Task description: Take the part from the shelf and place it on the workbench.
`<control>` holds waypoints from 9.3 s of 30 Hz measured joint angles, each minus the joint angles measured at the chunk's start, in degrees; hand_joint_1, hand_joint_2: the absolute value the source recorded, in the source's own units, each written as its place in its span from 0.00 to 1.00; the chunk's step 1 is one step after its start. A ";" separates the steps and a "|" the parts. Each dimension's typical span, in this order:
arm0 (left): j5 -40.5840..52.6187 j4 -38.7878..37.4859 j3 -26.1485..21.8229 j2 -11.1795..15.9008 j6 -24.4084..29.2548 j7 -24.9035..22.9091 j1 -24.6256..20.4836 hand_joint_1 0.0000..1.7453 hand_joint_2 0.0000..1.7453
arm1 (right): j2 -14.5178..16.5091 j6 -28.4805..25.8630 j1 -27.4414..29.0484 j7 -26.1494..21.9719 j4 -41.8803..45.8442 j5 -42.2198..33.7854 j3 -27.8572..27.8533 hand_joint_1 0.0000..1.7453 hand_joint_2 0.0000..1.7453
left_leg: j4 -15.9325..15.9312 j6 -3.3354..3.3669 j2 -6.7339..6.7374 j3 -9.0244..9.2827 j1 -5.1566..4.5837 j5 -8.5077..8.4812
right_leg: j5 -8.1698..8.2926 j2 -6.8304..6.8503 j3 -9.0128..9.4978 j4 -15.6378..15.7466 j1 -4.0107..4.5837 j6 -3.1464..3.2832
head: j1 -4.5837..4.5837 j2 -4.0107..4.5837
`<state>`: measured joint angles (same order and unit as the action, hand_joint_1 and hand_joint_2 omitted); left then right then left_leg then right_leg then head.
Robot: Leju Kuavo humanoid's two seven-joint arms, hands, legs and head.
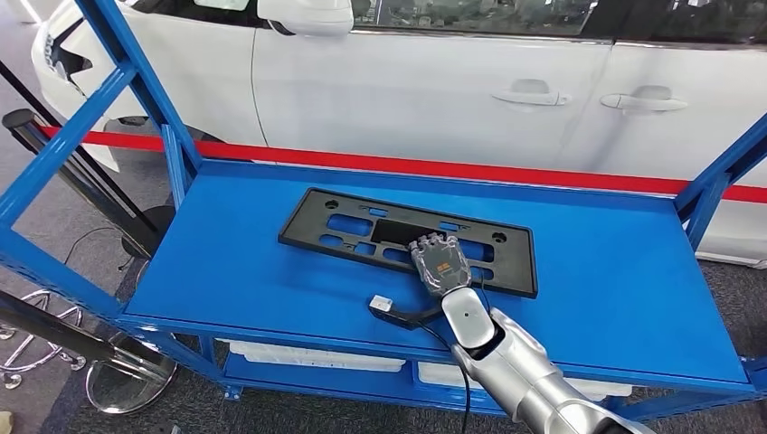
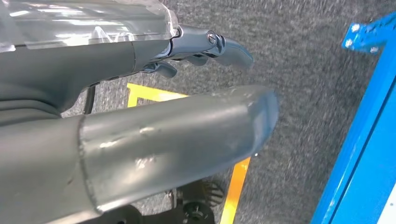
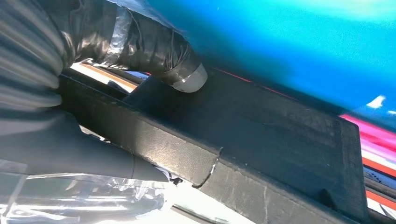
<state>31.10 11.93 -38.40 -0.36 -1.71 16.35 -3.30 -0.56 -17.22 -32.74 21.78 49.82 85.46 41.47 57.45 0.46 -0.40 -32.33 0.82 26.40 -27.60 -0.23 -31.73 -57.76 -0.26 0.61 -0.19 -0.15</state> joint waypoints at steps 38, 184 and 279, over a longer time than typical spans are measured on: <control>1.64 0.02 -7.15 -0.25 -5.61 14.01 1.70 0.00 1.00 | -8.13 -4.11 30.27 -49.67 54.66 -64.28 -20.10 1.00 1.00 | 16.26 -0.95 0.13 -6.98 0.28 8.24 | 0.16 0.24 -0.71 -0.06 -0.20 1.15 | -0.01 0.00; 11.90 0.07 -8.73 -1.18 -0.65 9.14 -2.33 0.00 1.00 | -20.16 27.00 37.34 -60.05 73.09 -77.88 -8.60 1.00 1.00 | 0.18 1.29 2.05 3.60 -0.70 3.52 | 0.65 2.49 -2.18 -3.84 0.37 -0.76 | 0.01 0.00; 13.50 0.26 -18.55 4.42 5.66 4.88 0.15 0.00 1.00 | -9.26 17.34 42.12 -60.06 76.33 -80.86 -10.11 1.00 1.00 | 1.28 0.25 6.88 2.33 -0.31 3.91 | 0.39 2.96 -2.48 -1.87 1.83 1.57 | 0.03 0.00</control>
<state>44.60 12.20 -56.95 4.06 3.95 21.23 -3.15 -9.82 0.12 9.38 -38.28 126.15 4.60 31.36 58.73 0.71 6.47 -30.01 0.52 30.31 -27.21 2.73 -34.21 -59.63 1.57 2.18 -0.16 -0.15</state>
